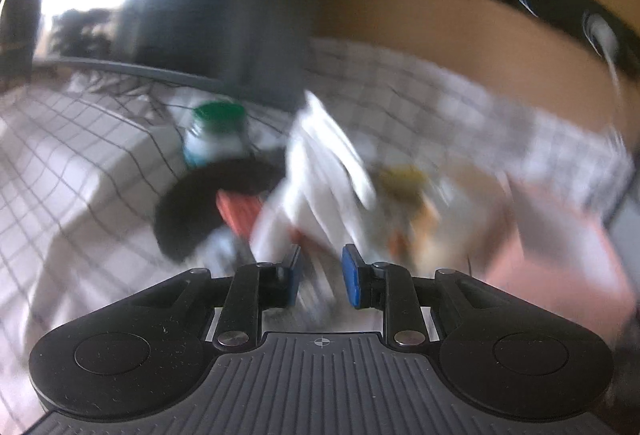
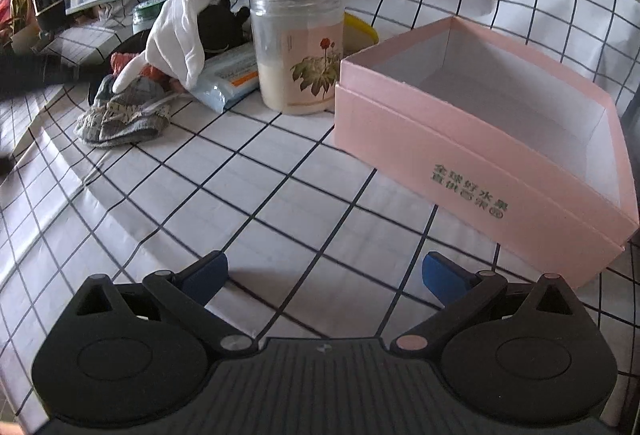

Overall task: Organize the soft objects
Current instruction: 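Grasp the white glove with the right tool while the left tool grasps the red knit sock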

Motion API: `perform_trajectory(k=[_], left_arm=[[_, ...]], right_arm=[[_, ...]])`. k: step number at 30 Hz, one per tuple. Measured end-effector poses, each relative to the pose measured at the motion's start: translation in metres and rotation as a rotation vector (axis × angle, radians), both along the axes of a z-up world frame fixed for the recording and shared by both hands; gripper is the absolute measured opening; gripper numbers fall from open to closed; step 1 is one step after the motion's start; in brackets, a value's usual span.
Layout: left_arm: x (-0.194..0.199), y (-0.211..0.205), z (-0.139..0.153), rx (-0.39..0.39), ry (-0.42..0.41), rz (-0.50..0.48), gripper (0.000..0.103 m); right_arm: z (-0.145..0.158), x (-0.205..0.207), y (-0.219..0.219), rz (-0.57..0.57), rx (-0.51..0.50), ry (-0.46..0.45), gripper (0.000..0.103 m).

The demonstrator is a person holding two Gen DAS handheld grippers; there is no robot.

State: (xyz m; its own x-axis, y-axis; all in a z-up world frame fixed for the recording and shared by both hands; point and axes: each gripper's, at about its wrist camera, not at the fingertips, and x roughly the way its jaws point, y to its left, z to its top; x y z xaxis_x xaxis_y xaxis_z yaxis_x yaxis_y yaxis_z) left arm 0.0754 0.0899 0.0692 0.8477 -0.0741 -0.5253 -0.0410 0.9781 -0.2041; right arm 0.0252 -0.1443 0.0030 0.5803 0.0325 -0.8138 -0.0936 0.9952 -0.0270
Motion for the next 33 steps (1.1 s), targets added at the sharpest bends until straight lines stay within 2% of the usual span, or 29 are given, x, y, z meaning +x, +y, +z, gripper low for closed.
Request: perform_trajectory(k=[2, 4, 6, 10, 13, 15, 17, 19, 22, 23, 25, 29, 33], left_arm=[[0.020, 0.025, 0.011, -0.035, 0.010, 0.018, 0.025], [0.035, 0.044, 0.017, 0.000, 0.014, 0.013, 0.025], [0.042, 0.061, 0.018, 0.009, 0.011, -0.013, 0.025], [0.060, 0.097, 0.014, 0.036, 0.038, -0.085, 0.025], [0.067, 0.120, 0.009, 0.000, 0.056, -0.120, 0.025], [0.072, 0.132, 0.005, -0.040, 0.088, -0.161, 0.025], [0.073, 0.137, 0.001, -0.051, 0.113, -0.220, 0.025], [0.071, 0.141, -0.001, -0.053, 0.122, -0.258, 0.025], [0.072, 0.147, -0.005, -0.071, 0.147, -0.308, 0.025], [0.072, 0.149, -0.007, -0.074, 0.152, -0.317, 0.025], [0.076, 0.151, -0.012, -0.083, 0.163, -0.325, 0.025], [0.084, 0.152, -0.019, -0.101, 0.182, -0.319, 0.025], [0.085, 0.145, -0.016, -0.114, 0.157, -0.342, 0.025]], right_arm=[[0.003, 0.005, 0.004, 0.038, -0.003, 0.050, 0.103], [0.010, 0.012, 0.010, 0.043, 0.002, 0.075, 0.103], [0.031, 0.018, 0.025, 0.033, 0.000, -0.021, 0.103], [0.078, 0.054, 0.082, 0.109, 0.007, -0.205, 0.103], [0.091, 0.101, 0.133, 0.162, -0.056, -0.266, 0.103], [0.086, 0.136, 0.165, 0.165, -0.127, -0.283, 0.100], [0.077, 0.171, 0.187, 0.149, -0.173, -0.258, 0.087], [0.066, 0.201, 0.198, 0.120, -0.189, -0.188, 0.079], [0.061, 0.218, 0.199, 0.068, -0.168, -0.095, 0.032], [0.065, 0.215, 0.197, 0.062, -0.147, -0.082, 0.023], [0.077, 0.200, 0.191, 0.053, -0.134, -0.098, 0.010], [0.116, 0.171, 0.171, 0.027, -0.087, -0.152, 0.007], [0.144, 0.141, 0.147, 0.001, -0.052, -0.166, 0.007]])
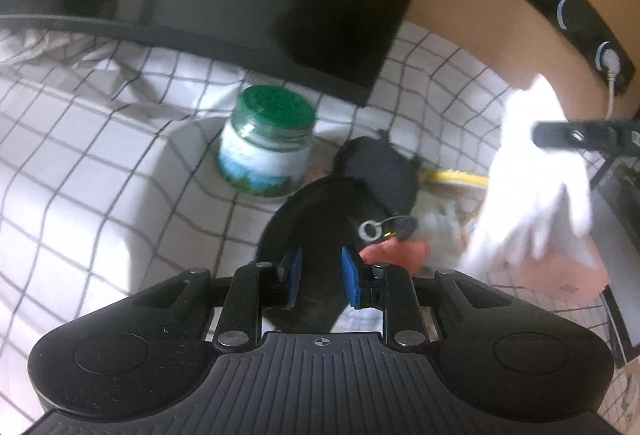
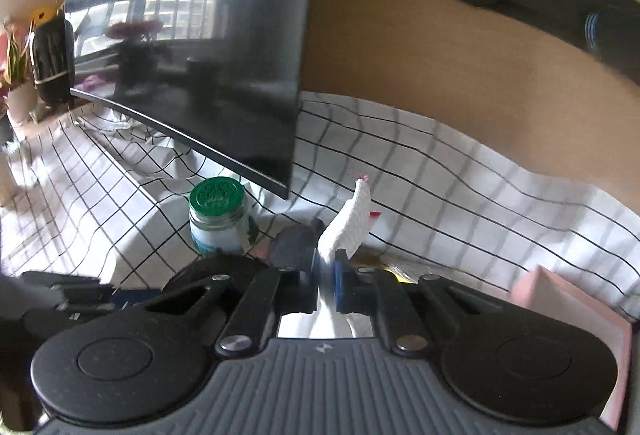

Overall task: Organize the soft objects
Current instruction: 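Grasp the white glove with the right tool while the left tool grasps the red knit sock, then lift the glove with the right tool while the left tool lifts the sock toward the pink box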

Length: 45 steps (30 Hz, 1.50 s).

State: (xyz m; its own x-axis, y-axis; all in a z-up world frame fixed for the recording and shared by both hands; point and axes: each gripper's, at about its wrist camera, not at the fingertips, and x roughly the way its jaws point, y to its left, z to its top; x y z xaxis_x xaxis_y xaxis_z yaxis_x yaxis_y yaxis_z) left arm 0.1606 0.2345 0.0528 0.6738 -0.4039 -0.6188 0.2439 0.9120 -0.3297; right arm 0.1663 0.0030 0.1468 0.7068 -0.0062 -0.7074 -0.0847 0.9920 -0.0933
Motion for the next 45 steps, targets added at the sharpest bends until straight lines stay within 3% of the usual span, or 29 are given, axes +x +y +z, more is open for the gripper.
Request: perform_trajectory(k=[5, 9, 12, 14, 18, 22, 27, 33, 34, 37, 40, 43, 45], left_arm=[[0.007, -0.021, 0.003, -0.002, -0.022, -0.064, 0.025], [0.012, -0.039, -0.005, 0.072, 0.045, -0.055, 0.025], [0.014, -0.047, -0.017, 0.111, 0.106, -0.038, 0.025], [0.014, -0.055, -0.022, 0.125, 0.143, -0.086, 0.027], [-0.001, -0.071, -0.019, 0.198, 0.095, -0.158, 0.029], [-0.017, -0.067, -0.001, 0.197, 0.038, -0.075, 0.028], [-0.023, -0.082, -0.002, 0.190, 0.046, 0.013, 0.028], [-0.026, -0.118, -0.030, 0.474, -0.033, -0.020, 0.035], [-0.029, -0.116, -0.033, 0.506, -0.040, -0.015, 0.038], [-0.031, -0.099, -0.036, 0.533, -0.029, 0.025, 0.041], [-0.025, -0.081, -0.032, 0.455, 0.031, 0.060, 0.040], [-0.019, -0.069, -0.031, 0.315, 0.101, 0.064, 0.041], [-0.017, -0.070, -0.031, 0.283, 0.105, 0.040, 0.041]], right_arm=[[-0.019, -0.039, -0.024, -0.039, -0.009, 0.044, 0.007], [-0.058, -0.060, -0.039, -0.088, 0.079, 0.144, 0.007], [-0.079, -0.076, -0.032, -0.068, 0.059, 0.169, 0.007], [-0.088, -0.083, -0.030, -0.045, 0.073, 0.188, 0.008], [-0.107, -0.085, -0.030, -0.039, 0.053, 0.218, 0.008], [-0.122, -0.088, -0.028, -0.023, 0.012, 0.232, 0.008], [-0.127, -0.091, -0.025, 0.006, -0.009, 0.203, 0.009], [-0.129, -0.093, -0.022, 0.042, -0.039, 0.186, 0.013], [-0.129, -0.094, -0.022, 0.046, -0.043, 0.183, 0.017], [-0.133, -0.098, -0.021, 0.060, -0.047, 0.180, 0.041], [-0.136, -0.101, -0.015, 0.045, -0.094, 0.148, 0.072], [-0.138, -0.102, -0.019, 0.034, -0.084, 0.131, 0.076], [-0.138, -0.101, -0.022, 0.022, -0.067, 0.137, 0.079]])
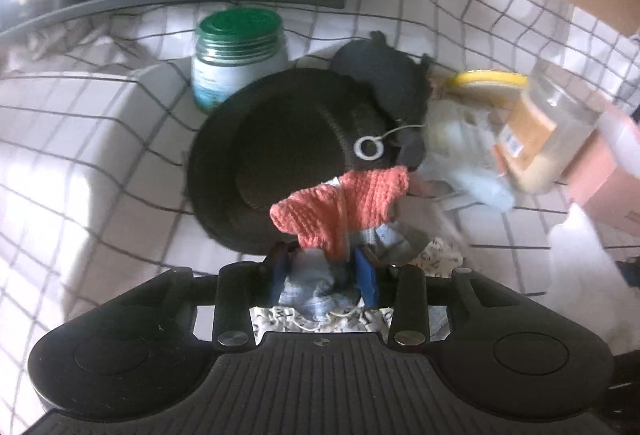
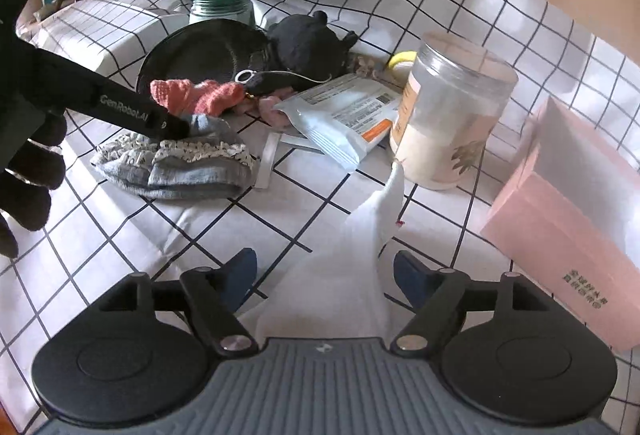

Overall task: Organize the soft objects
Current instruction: 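Lift the glove with the right tool while the left tool lifts the sock toward the pink box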

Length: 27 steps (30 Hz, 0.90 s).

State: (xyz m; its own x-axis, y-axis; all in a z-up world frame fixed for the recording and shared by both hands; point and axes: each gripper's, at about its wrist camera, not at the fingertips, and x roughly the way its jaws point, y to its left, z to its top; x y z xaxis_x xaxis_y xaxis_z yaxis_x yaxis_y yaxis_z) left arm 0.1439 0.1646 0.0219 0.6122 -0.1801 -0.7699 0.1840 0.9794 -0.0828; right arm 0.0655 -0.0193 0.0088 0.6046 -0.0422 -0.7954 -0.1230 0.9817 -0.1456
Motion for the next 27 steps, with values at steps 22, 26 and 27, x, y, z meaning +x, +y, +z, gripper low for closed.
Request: perform_trajectory(k=[22, 26, 27], left_arm=[[-0.014, -0.036, -0.004, 0.057, -0.053, 0.049, 0.048], [-0.012, -0.039, -0.006, 0.056, -0.054, -0.004, 0.051], [-0.011, -0.038, -0.006, 0.051, -0.049, -0.006, 0.051]], right_arm=[[-0.012, -0.014, -0.018, -0.121, 0.125, -0.065, 0.103], [-0.013, -0.017, -0.018, -0.118, 0.128, -0.079, 0.103], [-0.013, -0.017, -0.018, -0.118, 0.128, -0.080, 0.103]])
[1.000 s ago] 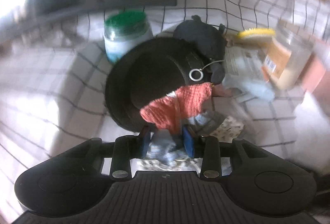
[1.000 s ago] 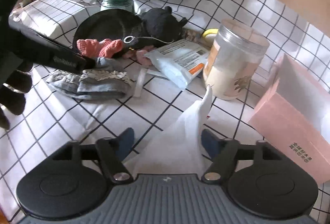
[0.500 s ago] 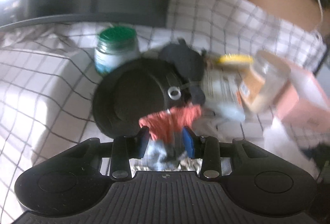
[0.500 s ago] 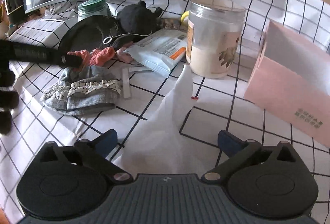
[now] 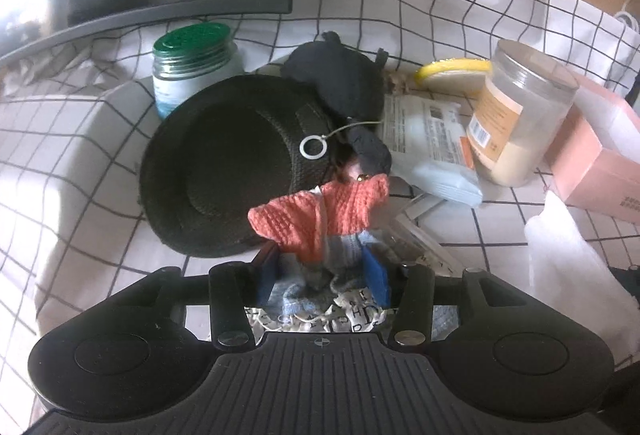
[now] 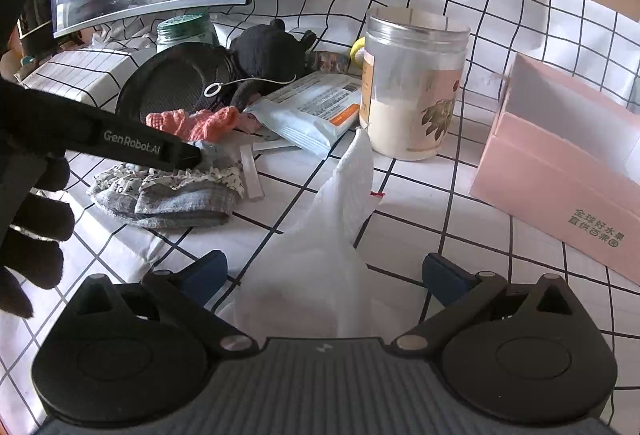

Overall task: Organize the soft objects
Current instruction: 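Lift the glove with the right tool while the left tool lifts the sock toward the pink box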

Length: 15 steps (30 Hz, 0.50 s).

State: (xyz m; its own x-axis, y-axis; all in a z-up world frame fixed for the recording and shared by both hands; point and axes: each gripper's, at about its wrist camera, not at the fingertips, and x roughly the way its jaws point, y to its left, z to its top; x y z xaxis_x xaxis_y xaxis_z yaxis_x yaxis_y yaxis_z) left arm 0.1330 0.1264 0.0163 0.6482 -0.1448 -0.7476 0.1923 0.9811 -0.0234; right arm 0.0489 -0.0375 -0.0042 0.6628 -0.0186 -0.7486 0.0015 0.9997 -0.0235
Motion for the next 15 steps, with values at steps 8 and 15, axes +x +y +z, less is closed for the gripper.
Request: perform_trajectory(k=[8, 15], left_arm=[[0.0043, -0.0002, -0.0010, 0.023, 0.005, 0.002, 0.055], [-0.0013, 0.0002, -0.0033, 0.021, -0.031, 0.006, 0.053]], right_arm=[[-0.0010, -0.0025, -0.0001, 0.002, 0.001, -0.007, 0.103], [-0.0008, -0.0038, -0.0015, 0.012, 0.005, -0.009, 0.103]])
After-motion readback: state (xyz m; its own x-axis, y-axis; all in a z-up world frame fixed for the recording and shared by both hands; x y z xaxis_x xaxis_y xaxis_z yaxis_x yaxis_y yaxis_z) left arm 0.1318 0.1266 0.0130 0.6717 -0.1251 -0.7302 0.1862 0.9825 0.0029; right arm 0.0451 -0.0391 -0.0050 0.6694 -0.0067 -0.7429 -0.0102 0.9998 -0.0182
